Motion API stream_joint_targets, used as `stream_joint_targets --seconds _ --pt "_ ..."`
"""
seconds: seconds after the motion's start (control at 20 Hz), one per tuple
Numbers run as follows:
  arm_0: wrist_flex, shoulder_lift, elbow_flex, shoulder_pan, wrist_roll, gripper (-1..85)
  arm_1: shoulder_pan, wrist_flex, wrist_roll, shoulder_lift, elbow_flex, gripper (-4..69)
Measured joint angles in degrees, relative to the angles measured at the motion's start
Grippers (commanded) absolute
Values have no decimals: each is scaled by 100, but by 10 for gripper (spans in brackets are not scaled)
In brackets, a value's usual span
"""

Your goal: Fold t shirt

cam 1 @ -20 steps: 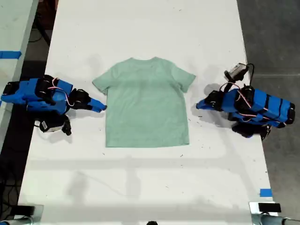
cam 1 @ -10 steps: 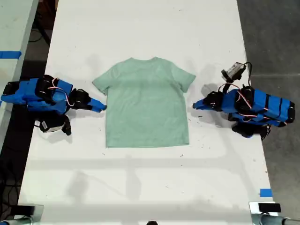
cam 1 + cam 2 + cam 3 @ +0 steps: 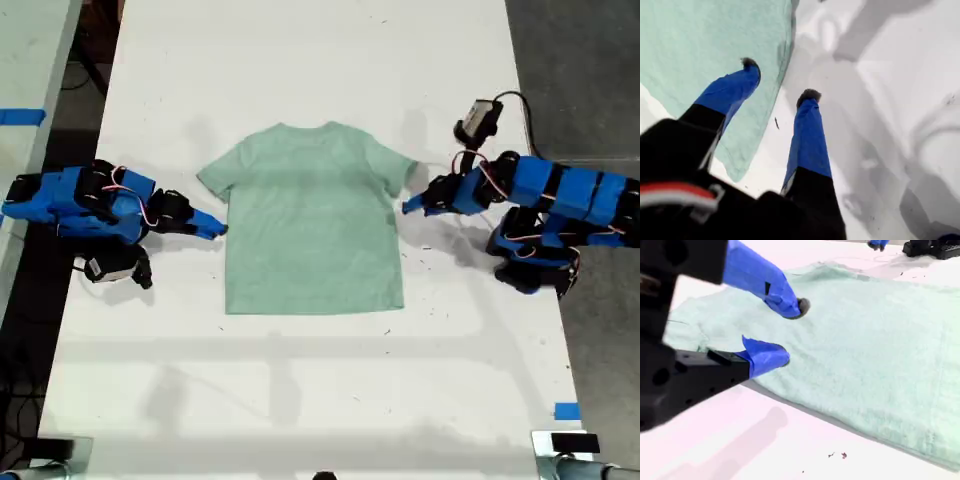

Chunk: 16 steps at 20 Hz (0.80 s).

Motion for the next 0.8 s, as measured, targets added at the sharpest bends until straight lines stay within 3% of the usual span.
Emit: stream_joint_targets --seconds 0.4,0.7,0.75,0.8 --pt "0 0 0 0 0 117 1415 158 -835 -2593 -2109 203" --pt "0 0 0 0 0 117 2048 -457 -870 -4878 -3208 183" --pt "0 0 0 0 0 117 2092 -527 -870 -5133 -3340 154" --pt "0 0 0 0 0 117 2145 -606 -870 -5396 -3437 4"
